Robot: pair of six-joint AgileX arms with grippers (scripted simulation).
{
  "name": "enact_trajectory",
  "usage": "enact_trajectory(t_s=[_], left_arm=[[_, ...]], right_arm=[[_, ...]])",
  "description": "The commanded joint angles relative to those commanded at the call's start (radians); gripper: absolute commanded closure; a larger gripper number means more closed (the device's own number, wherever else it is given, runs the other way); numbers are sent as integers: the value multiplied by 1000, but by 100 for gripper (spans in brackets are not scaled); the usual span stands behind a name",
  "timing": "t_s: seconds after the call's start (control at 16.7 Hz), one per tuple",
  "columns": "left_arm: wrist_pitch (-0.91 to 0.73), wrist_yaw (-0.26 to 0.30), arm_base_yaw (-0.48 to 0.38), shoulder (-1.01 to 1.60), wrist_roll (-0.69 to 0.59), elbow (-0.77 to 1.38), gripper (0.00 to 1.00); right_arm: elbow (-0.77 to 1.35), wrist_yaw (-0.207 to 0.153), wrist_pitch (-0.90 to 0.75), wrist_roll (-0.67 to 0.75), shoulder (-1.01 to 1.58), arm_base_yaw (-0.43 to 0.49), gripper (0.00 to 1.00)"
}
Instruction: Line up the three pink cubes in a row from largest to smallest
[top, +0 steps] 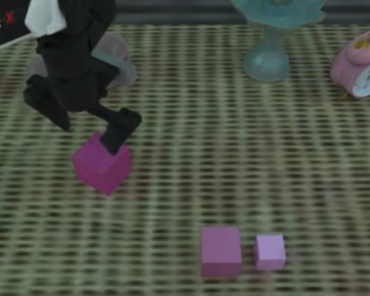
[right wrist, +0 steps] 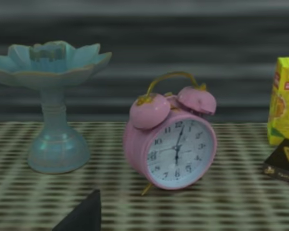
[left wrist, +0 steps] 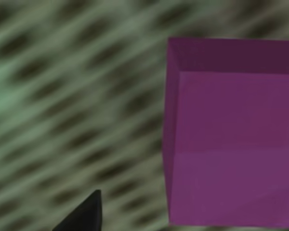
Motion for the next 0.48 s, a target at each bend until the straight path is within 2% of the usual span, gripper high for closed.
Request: enact_trajectory(t_s=[0.48], left_arm=[[37,0,2,19,3,-25,0]], right_arm=[[-3,-3,4,-2,-4,-2,0]])
